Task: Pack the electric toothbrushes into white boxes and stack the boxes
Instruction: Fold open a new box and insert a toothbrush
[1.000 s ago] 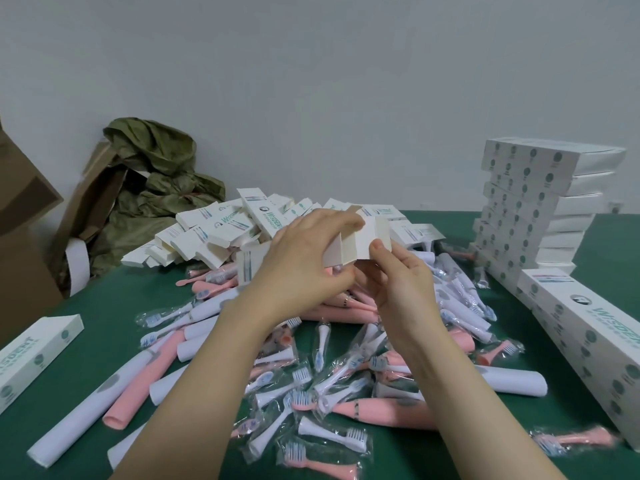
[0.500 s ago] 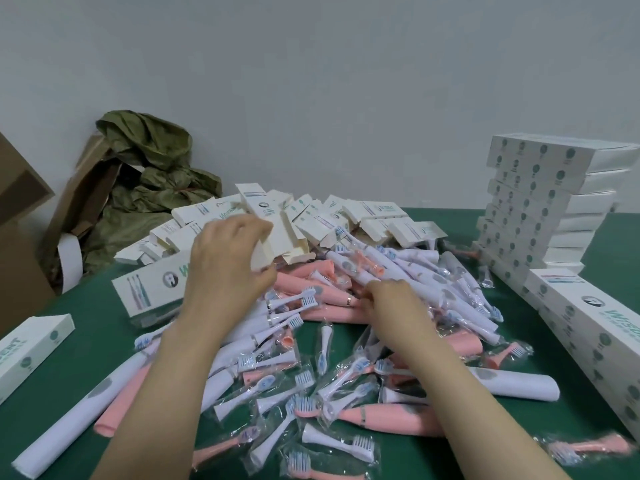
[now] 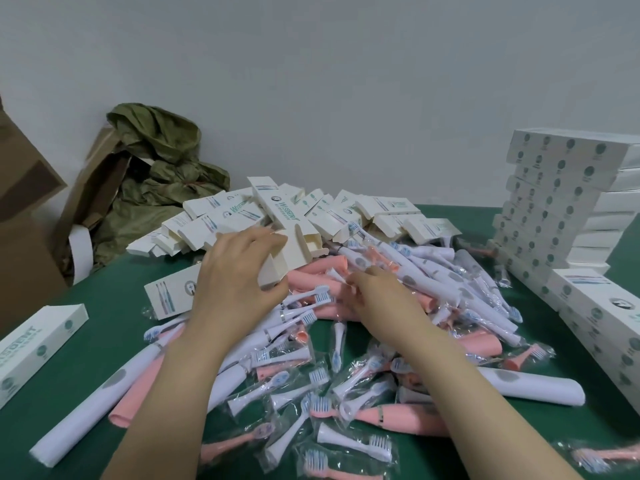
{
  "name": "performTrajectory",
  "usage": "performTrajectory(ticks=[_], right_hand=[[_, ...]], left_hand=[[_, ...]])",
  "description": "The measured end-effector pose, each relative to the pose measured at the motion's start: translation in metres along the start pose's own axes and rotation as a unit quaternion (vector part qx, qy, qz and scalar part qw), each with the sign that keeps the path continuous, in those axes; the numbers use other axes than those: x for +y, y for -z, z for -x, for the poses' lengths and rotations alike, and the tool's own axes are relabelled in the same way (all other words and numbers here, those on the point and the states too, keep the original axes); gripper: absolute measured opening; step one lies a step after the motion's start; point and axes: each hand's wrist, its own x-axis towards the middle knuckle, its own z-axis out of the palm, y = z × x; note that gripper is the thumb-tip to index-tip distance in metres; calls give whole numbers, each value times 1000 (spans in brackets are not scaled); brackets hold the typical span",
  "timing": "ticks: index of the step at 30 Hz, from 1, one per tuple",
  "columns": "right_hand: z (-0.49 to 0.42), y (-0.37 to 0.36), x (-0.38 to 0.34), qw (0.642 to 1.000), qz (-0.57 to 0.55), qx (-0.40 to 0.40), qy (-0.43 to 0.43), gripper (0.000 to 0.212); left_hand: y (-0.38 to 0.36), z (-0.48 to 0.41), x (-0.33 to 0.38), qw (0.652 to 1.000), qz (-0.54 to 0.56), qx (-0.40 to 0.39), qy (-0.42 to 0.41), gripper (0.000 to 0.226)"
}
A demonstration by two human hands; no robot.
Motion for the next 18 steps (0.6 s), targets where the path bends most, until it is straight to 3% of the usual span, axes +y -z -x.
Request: performTrajectory(ticks=[3,6,12,15,16,18], right_hand=[[-5,-6,-9,1000,11,7,-13,34],[-4,-14,-10,995,100,12,3,32],[4,10,-5,997,39,32,-62,13],[14,33,-6,969,-167,157,-97,10],[18,40,-9,937,-280,185,-98,15],[27,58,-21,832,-512,196,-84,21]], left_hand=[[-5,1,-2,1000,-7,-15,6,48],[-9,4,-2,1000,-13,-27,-3,47],[-9,6,3,1000,-2,28,-11,51],[-5,5,5,995,7,101,0,46],[-4,5,6,993,7,117,3,44],[-3,5,10,994,2,107,-2,42]])
